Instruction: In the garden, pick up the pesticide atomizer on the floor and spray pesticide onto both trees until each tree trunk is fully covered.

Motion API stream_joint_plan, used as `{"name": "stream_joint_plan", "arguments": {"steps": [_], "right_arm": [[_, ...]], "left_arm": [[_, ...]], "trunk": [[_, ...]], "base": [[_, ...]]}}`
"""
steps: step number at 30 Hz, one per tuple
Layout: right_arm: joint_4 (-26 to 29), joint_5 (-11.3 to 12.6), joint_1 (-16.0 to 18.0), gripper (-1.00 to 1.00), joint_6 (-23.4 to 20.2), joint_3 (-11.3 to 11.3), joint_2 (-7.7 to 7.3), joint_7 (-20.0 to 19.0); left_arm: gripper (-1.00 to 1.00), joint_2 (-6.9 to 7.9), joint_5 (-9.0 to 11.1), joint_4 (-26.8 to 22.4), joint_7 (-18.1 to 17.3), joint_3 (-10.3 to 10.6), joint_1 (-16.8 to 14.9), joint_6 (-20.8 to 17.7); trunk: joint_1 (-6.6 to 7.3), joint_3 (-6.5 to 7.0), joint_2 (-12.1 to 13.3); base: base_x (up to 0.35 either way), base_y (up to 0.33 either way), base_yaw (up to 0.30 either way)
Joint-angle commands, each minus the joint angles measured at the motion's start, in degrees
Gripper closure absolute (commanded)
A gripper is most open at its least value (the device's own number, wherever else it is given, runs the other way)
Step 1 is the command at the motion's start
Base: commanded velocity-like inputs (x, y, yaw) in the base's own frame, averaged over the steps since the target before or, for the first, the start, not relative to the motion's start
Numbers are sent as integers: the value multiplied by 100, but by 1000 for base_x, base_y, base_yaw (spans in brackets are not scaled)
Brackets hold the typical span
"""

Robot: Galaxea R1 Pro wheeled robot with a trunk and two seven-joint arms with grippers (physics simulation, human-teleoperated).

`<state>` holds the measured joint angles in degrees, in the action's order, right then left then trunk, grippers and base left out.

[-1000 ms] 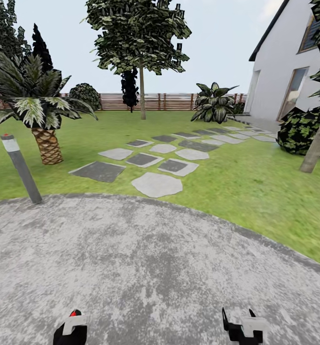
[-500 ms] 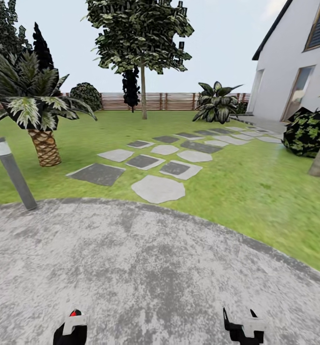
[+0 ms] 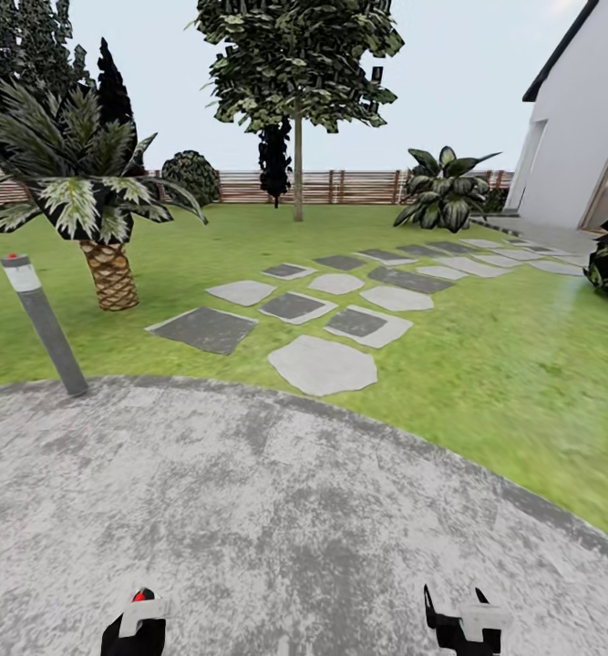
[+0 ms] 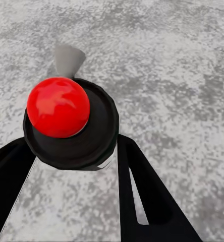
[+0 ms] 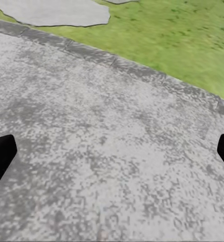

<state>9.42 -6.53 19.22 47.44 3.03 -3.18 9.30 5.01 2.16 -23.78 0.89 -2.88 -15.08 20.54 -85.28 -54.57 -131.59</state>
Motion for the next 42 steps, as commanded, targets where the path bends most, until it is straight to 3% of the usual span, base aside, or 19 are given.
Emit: {"name": "stream_joint_plan", "arguments": {"steps": [1, 23, 42], "right_arm": [[-3, -61, 3, -100, 11, 31, 1, 28], [-2, -41, 3, -100, 11, 40, 1, 37], [-9, -52, 3, -100, 19, 40, -8, 45]], "left_arm": [[100, 0, 21, 4, 7, 7, -4, 16], [100, 0, 20, 4, 7, 7, -4, 12], [100, 0, 15, 5, 16, 7, -4, 12]], "trunk": [[-2, -13, -2], [-2, -205, -2], [-2, -214, -2]], "base": [[339, 0, 137], [339, 0, 19], [339, 0, 0]]}}
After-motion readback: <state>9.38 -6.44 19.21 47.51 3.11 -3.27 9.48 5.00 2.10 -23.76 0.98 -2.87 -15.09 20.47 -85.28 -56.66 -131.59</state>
